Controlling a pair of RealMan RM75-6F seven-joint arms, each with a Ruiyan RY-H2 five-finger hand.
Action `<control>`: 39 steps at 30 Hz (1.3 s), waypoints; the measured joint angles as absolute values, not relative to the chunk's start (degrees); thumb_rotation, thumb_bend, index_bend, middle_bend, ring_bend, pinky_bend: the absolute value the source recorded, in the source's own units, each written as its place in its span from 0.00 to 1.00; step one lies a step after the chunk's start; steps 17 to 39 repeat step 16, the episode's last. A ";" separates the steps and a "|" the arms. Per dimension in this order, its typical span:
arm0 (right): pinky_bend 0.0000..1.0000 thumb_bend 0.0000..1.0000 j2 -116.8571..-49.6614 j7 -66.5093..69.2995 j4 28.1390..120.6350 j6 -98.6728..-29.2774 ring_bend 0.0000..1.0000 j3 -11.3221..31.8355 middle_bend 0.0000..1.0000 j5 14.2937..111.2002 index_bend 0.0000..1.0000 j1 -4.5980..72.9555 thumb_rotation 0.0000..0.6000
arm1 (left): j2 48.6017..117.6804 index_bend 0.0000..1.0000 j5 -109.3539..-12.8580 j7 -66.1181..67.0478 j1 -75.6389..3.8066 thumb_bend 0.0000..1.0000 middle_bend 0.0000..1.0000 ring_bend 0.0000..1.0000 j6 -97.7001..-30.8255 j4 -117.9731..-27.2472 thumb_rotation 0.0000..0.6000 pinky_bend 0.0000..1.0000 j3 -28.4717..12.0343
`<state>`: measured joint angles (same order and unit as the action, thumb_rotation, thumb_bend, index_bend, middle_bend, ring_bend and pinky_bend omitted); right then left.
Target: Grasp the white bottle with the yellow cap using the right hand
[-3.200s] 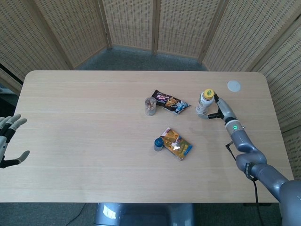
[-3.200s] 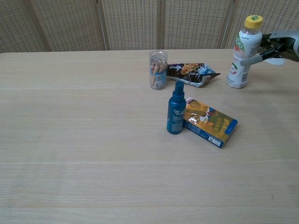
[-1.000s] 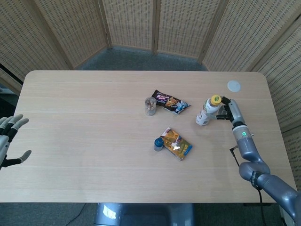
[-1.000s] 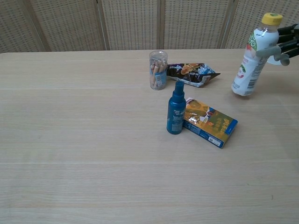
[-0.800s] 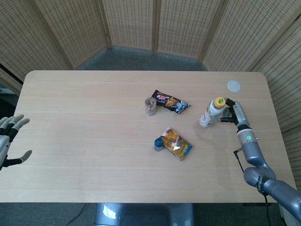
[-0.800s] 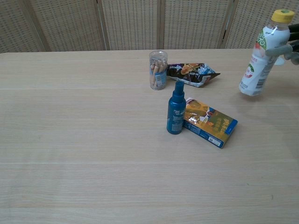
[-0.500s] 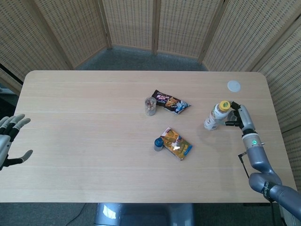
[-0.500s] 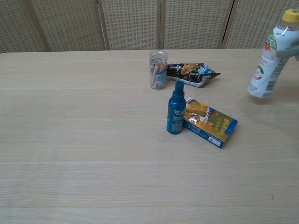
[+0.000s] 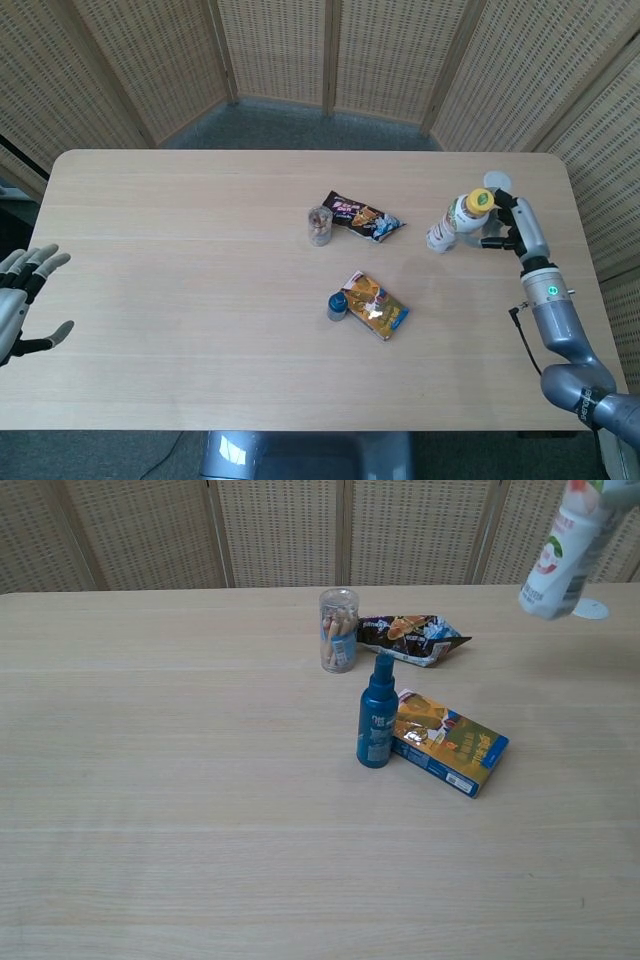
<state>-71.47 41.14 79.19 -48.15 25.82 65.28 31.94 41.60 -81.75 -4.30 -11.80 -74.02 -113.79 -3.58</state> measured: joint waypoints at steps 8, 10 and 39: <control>0.75 0.00 -66.08 36.19 89.06 -50.62 0.71 29.25 0.82 62.46 0.40 32.70 1.00 | 41.73 0.12 -82.33 -4.67 -11.50 0.32 0.05 0.00 -74.67 -113.67 1.00 0.00 -3.42; 0.75 0.00 -65.14 35.69 90.75 -50.99 0.71 29.71 0.82 62.01 0.40 32.78 1.00 | 41.66 0.12 -82.42 -4.87 -11.34 0.32 0.05 0.00 -74.97 -113.60 1.00 0.00 -3.41; 0.75 0.00 -63.41 34.59 93.55 -51.74 0.71 30.30 0.82 61.05 0.41 33.07 1.00 | 41.62 0.12 -82.68 -5.41 -11.13 0.32 0.05 0.00 -75.21 -113.27 1.00 0.00 -3.28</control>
